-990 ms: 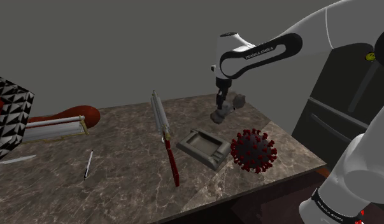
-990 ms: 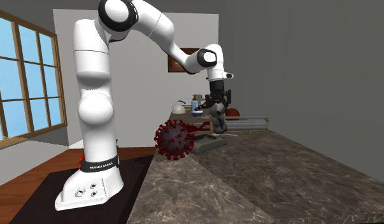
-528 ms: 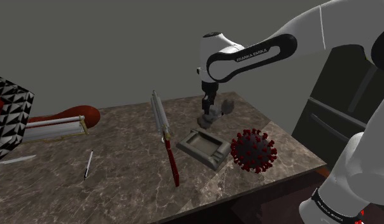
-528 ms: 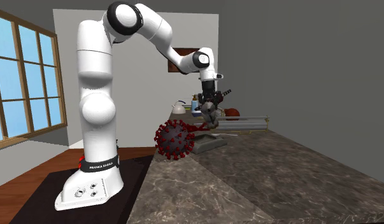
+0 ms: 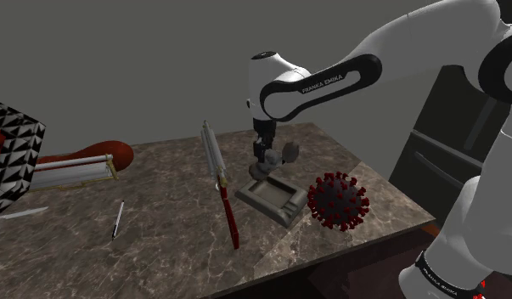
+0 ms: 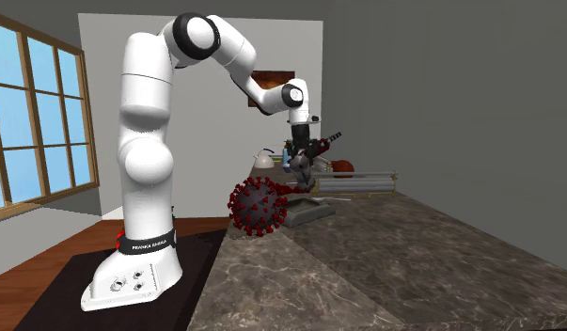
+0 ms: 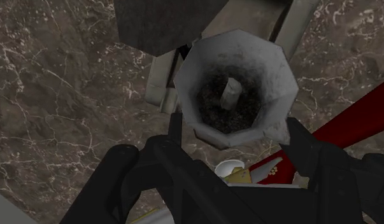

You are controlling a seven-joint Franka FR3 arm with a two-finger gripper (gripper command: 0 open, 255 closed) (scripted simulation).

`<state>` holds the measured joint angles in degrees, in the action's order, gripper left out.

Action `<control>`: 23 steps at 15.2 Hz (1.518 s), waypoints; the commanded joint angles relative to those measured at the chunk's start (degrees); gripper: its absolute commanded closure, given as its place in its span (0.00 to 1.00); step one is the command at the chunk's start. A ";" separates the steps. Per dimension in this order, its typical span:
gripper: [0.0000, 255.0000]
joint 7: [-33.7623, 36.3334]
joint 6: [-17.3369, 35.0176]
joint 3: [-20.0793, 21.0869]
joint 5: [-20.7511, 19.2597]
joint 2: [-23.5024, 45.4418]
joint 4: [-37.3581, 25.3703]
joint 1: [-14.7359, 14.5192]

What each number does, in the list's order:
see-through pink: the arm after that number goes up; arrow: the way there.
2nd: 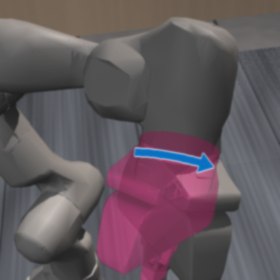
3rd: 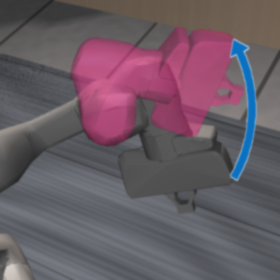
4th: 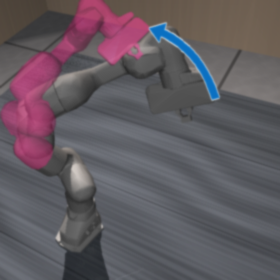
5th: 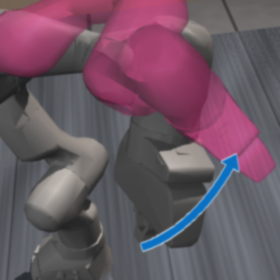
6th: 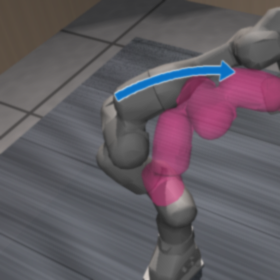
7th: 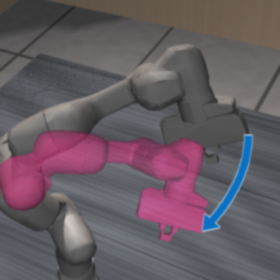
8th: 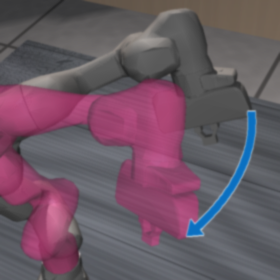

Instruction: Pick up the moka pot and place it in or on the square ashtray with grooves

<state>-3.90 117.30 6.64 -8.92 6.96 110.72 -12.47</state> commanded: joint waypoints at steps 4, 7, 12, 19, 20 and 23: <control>1.00 0.75 3.39 -0.03 -0.47 1.22 2.17 -0.07; 1.00 1.16 5.48 -0.09 -0.80 2.18 3.33 -0.08; 1.00 1.59 7.53 -0.17 -1.17 3.23 4.37 -0.10; 0.00 1.58 7.53 -0.17 -1.17 3.23 4.37 -0.10; 0.00 1.58 7.52 -0.17 -1.17 3.24 4.36 -0.10; 0.00 1.58 7.52 -0.17 -1.17 3.24 4.36 -0.09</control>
<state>-2.32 124.82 6.47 -10.09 10.21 115.08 -12.56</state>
